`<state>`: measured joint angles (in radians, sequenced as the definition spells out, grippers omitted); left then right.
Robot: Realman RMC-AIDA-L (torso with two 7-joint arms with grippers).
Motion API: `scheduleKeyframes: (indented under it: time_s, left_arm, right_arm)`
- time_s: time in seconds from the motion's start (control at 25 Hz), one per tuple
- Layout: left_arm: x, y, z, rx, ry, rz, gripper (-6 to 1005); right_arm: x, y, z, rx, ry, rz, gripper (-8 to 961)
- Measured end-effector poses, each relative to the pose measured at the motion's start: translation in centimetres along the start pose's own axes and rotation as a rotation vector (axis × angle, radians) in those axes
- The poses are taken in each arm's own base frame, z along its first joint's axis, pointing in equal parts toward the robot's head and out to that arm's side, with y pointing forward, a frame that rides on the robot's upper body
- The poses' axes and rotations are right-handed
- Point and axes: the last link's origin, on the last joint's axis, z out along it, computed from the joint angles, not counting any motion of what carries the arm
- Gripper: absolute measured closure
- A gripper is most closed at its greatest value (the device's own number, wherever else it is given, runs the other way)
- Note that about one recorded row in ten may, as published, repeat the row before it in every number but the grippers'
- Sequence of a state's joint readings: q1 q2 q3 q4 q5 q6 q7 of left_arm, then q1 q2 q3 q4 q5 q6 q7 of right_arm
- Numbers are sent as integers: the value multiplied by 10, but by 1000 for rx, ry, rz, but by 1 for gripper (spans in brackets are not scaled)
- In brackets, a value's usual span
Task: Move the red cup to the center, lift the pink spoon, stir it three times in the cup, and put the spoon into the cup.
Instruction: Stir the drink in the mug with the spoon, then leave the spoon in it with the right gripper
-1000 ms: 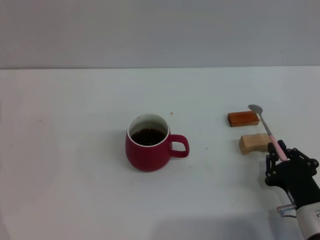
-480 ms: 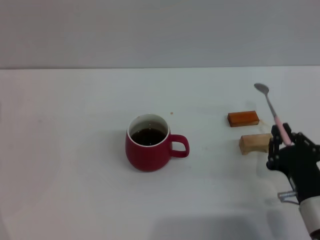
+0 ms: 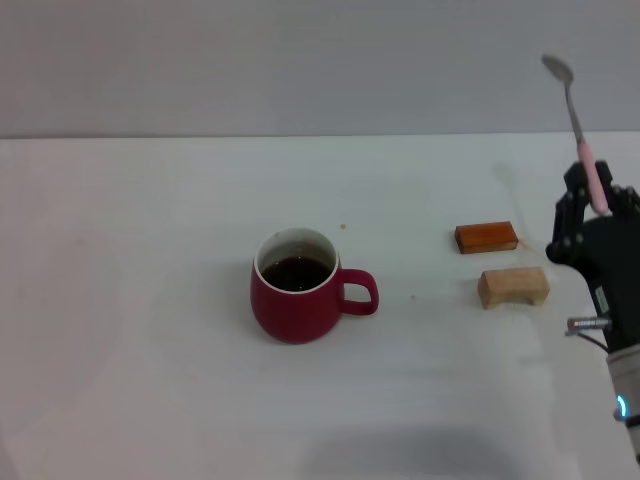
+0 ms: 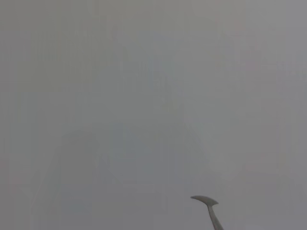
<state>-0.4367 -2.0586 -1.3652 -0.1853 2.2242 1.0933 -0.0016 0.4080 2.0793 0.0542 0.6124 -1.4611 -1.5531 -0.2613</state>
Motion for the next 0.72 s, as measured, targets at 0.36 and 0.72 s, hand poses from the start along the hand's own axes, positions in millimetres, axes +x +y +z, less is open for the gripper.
scheduleKeyframes:
  time_s: [0.36,0.72]
  left_arm:
    - [0,-3,0,11,1,-1,197]
    - [1,-4,2,14,-1,4,197]
  right_arm:
    - [-13,16,8,-135,-72,274,799]
    - [-20,25,7,-264,-83,372,799]
